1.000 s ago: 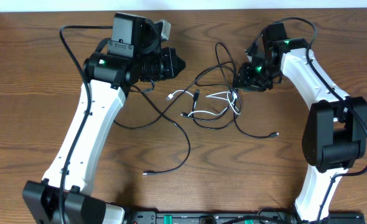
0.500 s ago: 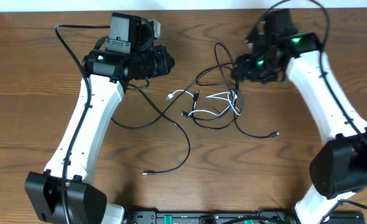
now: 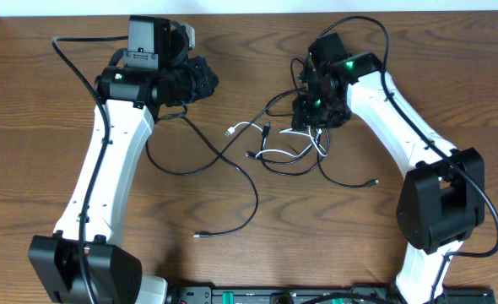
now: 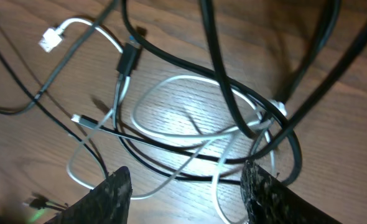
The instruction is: Untangle cables
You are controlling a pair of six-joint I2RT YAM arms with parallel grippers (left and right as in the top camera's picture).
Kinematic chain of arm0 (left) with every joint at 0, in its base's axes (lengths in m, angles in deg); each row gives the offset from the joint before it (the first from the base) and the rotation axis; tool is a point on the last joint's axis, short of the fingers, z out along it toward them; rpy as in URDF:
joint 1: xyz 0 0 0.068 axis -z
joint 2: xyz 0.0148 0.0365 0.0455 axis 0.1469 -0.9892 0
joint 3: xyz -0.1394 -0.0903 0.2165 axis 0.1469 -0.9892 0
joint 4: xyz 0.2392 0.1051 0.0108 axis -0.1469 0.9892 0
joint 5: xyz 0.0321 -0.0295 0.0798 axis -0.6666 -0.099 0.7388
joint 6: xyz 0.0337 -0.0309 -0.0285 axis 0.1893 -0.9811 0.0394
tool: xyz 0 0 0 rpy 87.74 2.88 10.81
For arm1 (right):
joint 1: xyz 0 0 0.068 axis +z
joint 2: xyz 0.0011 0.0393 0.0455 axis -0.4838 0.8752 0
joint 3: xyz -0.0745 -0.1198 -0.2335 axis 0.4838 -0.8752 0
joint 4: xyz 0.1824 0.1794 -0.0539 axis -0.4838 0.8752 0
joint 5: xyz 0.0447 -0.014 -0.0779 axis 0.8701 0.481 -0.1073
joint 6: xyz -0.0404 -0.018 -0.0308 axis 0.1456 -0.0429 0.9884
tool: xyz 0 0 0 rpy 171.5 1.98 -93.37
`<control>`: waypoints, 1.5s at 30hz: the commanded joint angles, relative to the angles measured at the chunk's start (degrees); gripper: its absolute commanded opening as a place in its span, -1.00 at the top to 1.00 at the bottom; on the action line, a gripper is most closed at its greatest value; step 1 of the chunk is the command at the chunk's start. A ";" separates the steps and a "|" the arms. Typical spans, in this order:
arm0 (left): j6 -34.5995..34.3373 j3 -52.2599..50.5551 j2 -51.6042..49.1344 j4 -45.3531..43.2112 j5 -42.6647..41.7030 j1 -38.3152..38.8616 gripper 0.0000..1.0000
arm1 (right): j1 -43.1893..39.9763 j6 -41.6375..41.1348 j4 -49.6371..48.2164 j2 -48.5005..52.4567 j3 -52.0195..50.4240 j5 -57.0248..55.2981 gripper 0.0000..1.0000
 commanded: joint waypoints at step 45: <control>-0.28 0.07 -0.46 2.08 0.37 0.02 0.66 | 2.62 -12.57 -18.62 9.70 -7.02 1.62 0.98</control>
